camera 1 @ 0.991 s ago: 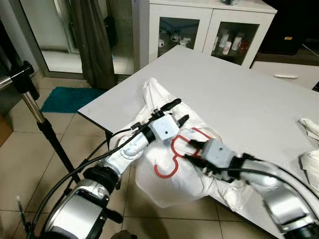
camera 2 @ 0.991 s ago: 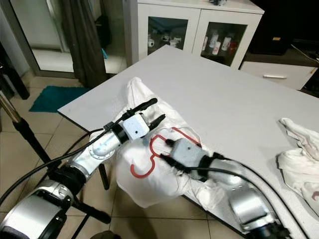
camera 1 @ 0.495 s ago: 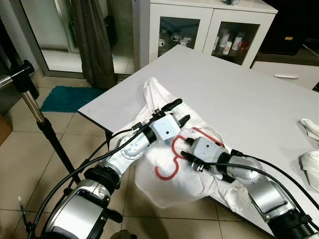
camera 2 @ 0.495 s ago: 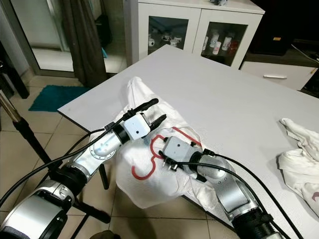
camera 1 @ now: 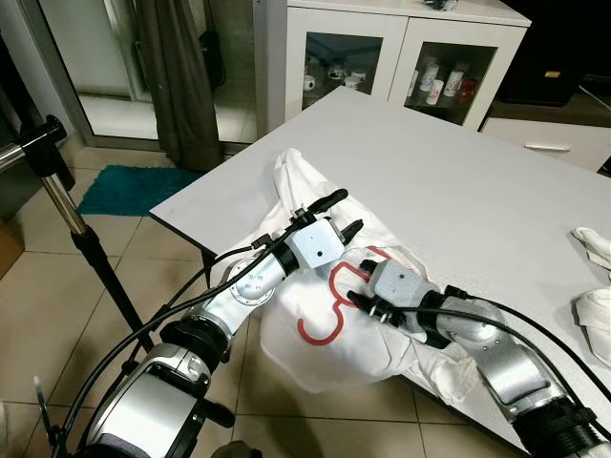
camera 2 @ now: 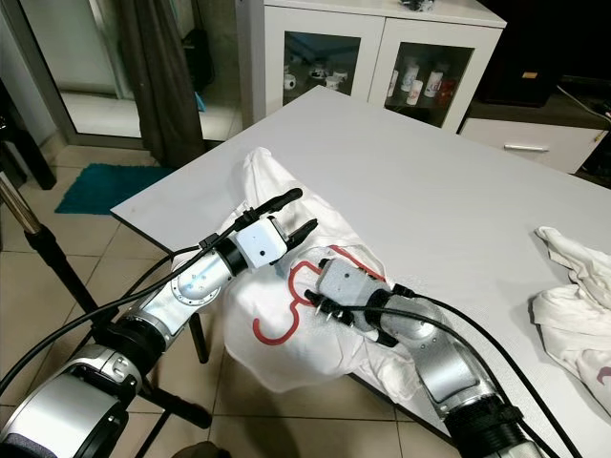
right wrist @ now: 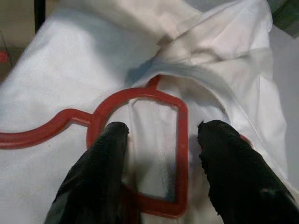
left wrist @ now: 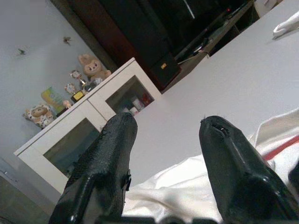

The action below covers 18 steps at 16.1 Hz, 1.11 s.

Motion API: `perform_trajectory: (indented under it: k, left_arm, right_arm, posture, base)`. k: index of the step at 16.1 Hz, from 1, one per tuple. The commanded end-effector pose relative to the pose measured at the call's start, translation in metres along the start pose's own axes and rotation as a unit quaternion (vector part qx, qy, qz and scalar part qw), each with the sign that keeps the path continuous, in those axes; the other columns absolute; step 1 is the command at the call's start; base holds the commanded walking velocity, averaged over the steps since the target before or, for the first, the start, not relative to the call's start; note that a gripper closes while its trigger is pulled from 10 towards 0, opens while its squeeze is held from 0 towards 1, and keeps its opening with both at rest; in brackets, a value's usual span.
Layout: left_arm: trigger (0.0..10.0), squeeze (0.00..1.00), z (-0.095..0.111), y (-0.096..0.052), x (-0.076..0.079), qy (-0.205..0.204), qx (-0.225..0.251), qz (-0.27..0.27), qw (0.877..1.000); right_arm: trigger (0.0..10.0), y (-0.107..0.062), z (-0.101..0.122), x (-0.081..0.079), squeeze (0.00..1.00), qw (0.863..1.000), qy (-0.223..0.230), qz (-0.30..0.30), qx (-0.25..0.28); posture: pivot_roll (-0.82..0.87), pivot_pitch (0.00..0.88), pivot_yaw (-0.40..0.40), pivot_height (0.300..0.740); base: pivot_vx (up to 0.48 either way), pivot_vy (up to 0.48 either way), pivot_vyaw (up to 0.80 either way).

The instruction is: Hang hanger

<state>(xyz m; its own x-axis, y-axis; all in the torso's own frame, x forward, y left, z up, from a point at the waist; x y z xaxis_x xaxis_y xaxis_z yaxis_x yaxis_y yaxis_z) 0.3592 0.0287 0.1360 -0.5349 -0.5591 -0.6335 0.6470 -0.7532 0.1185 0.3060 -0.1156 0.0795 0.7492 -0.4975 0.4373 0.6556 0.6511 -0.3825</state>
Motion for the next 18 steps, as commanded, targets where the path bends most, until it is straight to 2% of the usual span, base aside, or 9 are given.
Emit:
perform_trajectory:
  k: [1,5,6,7,11,12,16,18]
  left_arm:
    - [10.0,0.00,0.006,0.004,-0.004,0.009,0.010,0.000,1.000]
    - [10.0,0.00,0.006,0.004,-0.004,0.009,0.010,0.000,1.000]
    - [10.0,0.00,0.006,0.003,-0.003,0.008,0.010,-0.001,1.000]
    - [10.0,0.00,0.006,0.003,-0.001,0.007,0.011,-0.004,1.000]
    - [10.0,0.00,0.007,0.004,-0.002,0.007,0.012,-0.004,1.000]
    - [10.0,0.00,0.006,0.004,-0.002,0.008,0.011,-0.005,1.000]
    - [10.0,0.00,0.006,0.003,-0.002,0.009,0.010,-0.004,1.000]
    - [10.0,0.00,0.006,0.003,-0.002,0.009,0.010,-0.003,1.000]
  right_arm:
    - [10.0,-0.007,0.005,0.012,0.00,1.000,0.007,-0.013,0.010]
    - [10.0,-0.011,0.010,0.014,0.00,1.000,0.010,-0.012,0.020]
    - [10.0,-0.021,0.015,0.004,0.00,0.999,0.024,0.028,0.034]
    - [10.0,-0.029,0.016,-0.013,0.00,0.996,0.036,0.078,0.038]
    - [10.0,-0.020,0.016,-0.030,0.00,0.992,0.052,0.105,0.035]
    - [10.0,-0.016,0.010,-0.032,0.00,0.994,0.033,0.104,0.021]
    - [10.0,-0.008,0.004,-0.025,0.00,0.996,0.024,0.081,0.004]
    - [10.0,-0.002,-0.007,-0.014,0.00,0.999,0.009,0.041,-0.025]
  posture:
    - [0.02,0.000,-0.039,0.723]
    - [0.02,0.000,-0.038,0.723]
    - [0.01,0.000,-0.033,0.723]
    - [0.01,0.000,-0.031,0.723]
    - [0.02,0.002,-0.029,0.723]
    - [0.02,0.002,-0.029,0.723]
    - [0.03,0.001,-0.030,0.723]
    - [0.03,0.001,-0.031,0.723]
  base:
    - [0.000,0.000,0.00]
    - [0.000,0.000,0.00]
    - [0.000,0.000,0.00]
    - [0.000,0.000,0.00]
    - [0.000,0.000,0.00]
    - [0.000,0.000,0.00]
    - [0.000,0.000,0.00]
    - [0.000,0.000,0.00]
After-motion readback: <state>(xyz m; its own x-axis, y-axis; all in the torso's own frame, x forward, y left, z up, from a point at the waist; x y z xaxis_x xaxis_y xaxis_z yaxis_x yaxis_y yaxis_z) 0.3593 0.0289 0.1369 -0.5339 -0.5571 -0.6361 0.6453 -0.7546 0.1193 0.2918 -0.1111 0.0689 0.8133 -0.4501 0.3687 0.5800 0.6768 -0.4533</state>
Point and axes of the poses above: a point about 5 cm out from each wrist's last joint towards the gripper, its own y axis pointing out of the wrist towards the gripper, its own z axis along the axis of the wrist's last joint, x = y × z, the point moved 4 cm from there along y, pointing out of the wrist towards the gripper, and after that the axes turned 3 degrees about -y, right-handed, at the moved point
